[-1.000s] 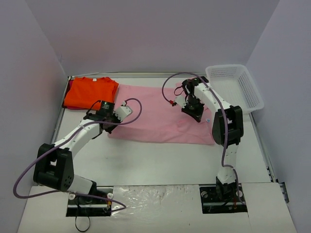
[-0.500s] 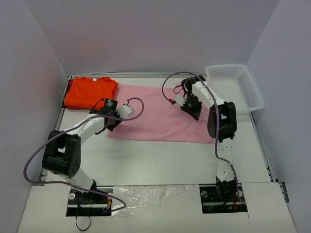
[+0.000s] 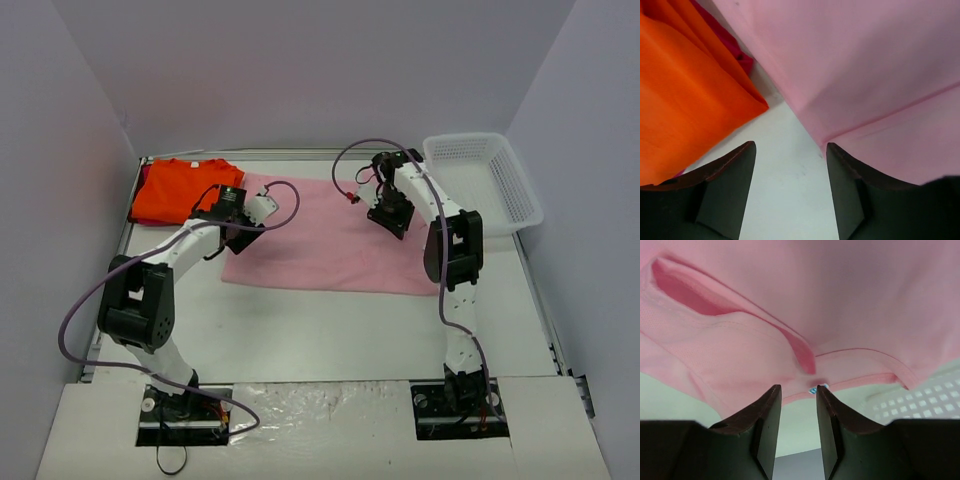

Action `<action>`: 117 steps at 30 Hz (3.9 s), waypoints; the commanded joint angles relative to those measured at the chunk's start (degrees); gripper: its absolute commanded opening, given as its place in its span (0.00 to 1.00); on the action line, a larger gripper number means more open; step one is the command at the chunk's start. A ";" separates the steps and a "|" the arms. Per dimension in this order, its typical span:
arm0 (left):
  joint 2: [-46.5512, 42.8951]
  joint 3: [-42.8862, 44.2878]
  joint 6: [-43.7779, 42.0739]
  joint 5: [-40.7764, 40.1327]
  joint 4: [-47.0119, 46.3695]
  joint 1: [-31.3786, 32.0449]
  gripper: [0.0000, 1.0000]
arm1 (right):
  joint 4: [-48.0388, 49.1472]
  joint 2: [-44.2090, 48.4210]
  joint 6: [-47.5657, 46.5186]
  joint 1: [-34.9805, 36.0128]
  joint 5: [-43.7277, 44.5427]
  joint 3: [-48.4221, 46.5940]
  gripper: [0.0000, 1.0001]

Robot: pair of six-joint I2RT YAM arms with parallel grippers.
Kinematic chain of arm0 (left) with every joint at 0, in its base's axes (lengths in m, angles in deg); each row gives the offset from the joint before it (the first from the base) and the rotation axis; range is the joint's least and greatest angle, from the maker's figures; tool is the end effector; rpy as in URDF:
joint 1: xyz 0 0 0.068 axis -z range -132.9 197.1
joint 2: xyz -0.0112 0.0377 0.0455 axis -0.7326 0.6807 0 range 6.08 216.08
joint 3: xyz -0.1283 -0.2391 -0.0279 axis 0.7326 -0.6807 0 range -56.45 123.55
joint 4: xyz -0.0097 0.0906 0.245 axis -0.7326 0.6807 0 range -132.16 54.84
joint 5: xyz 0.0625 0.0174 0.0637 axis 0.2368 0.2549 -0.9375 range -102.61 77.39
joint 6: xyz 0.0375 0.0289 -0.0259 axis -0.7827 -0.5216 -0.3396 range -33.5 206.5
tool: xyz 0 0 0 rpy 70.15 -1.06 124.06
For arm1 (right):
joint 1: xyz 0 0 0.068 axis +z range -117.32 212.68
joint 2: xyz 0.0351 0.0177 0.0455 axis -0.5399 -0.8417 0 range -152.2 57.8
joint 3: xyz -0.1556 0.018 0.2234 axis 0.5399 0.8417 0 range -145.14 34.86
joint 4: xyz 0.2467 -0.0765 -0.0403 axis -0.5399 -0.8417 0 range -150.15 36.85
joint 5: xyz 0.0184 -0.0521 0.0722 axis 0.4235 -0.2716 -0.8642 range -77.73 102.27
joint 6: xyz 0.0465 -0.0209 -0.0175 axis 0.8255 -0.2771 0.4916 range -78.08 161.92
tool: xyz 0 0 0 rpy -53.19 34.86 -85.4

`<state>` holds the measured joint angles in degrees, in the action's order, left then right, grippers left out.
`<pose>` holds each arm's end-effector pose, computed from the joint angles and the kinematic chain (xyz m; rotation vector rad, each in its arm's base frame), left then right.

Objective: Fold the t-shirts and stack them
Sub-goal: Fold the flattened tshirt in 1/3 of the way, then grap the side of the flattened tshirt furthest away from the robot with both arms

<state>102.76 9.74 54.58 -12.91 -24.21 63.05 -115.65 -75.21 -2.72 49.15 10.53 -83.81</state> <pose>0.3509 -0.1002 0.2210 0.9798 2.2136 0.1337 0.4573 0.1362 0.1972 -1.4846 2.5043 -0.0390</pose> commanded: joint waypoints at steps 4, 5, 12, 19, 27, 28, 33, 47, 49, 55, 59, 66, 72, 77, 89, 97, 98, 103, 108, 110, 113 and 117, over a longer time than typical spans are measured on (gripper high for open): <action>-4.04 4.65 1.25 -2.34 0.76 -0.30 0.59 | -0.78 2.14 3.33 -0.56 3.33 -6.92 0.31; -5.35 4.56 1.51 -2.08 1.37 -0.30 0.60 | -0.61 2.75 3.68 -0.56 3.15 -6.92 0.31; -10.54 1.84 3.53 1.68 5.06 -0.30 0.63 | 4.75 11.71 7.82 -1.70 0.44 2.62 0.26; -18.90 -8.53 0.28 3.19 4.02 1.10 0.19 | 8.01 25.85 7.11 -1.53 -0.81 24.61 0.00; -15.92 -12.93 0.37 1.35 -2.04 2.51 0.02 | 11.17 30.62 7.90 -1.53 -2.39 36.75 0.00; -15.30 -12.84 0.37 1.26 -2.40 2.60 0.02 | 11.35 30.36 8.08 -1.53 -2.48 37.80 0.00; -11.79 -12.41 0.28 1.35 -5.12 3.48 0.02 | 12.40 28.60 8.69 -1.53 -2.22 39.75 0.00; -2.03 -10.65 -0.07 -1.02 -11.10 5.15 0.02 | 14.51 18.93 10.63 -0.65 -1.69 37.72 0.00; -1.59 -10.91 -0.42 -1.20 -11.01 5.15 0.02 | 15.04 17.61 10.80 -0.56 -1.34 37.99 0.00; -0.88 -12.05 -0.68 -0.94 -8.91 5.41 0.02 | 15.04 16.64 11.51 -0.04 -0.90 39.74 0.00; -2.64 -14.33 -0.77 -1.02 -7.24 5.94 0.02 | 14.95 19.27 11.68 0.23 -0.20 42.11 0.00; -6.59 -19.43 -0.42 -1.72 -4.86 8.31 0.02 | 14.60 22.27 11.60 0.49 0.51 46.95 0.00; -11.59 -22.86 0.98 -2.08 -1.27 11.30 0.02 | 13.81 23.76 12.12 1.02 0.94 50.38 0.00; -16.08 -23.48 1.34 -1.38 6.02 14.11 0.02 | 11.18 25.43 12.12 1.72 0.86 53.36 0.00; -24.87 -20.94 3.88 -3.65 11.75 17.63 0.03 | 7.22 27.45 12.47 3.74 0.07 48.99 0.16; -23.92 -3.83 0.73 -8.68 7.89 14.13 0.39 | -0.77 26.93 11.42 3.75 -0.28 28.71 0.47; -21.21 -1.96 0.55 -5.97 7.54 12.63 0.48 | -1.30 26.84 10.99 3.75 -0.46 26.85 0.48; -8.38 12.36 2.65 6.26 8.05 0.87 0.64 | 1.31 26.14 10.54 2.52 -2.12 19.45 0.49; 10.16 32.82 1.96 16.01 13.14 -4.25 0.68 | 6.24 23.59 11.51 1.73 -6.08 19.09 0.48; 17.96 42.64 0.47 20.68 17.80 -6.18 0.68 | 8.09 22.19 11.68 1.64 -7.14 19.70 0.48; 27.29 51.99 -1.82 24.81 24.65 -7.76 0.68 | 8.62 19.91 11.95 1.46 -7.23 19.80 0.47; 37.85 65.87 -2.80 27.36 30.46 -9.00 0.69 | 8.80 17.44 12.12 1.37 -6.61 19.62 0.46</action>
<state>137.71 67.84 53.75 9.04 -2.53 54.87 -105.75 -56.19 8.95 50.70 4.32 -64.10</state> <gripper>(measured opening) 0.684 0.467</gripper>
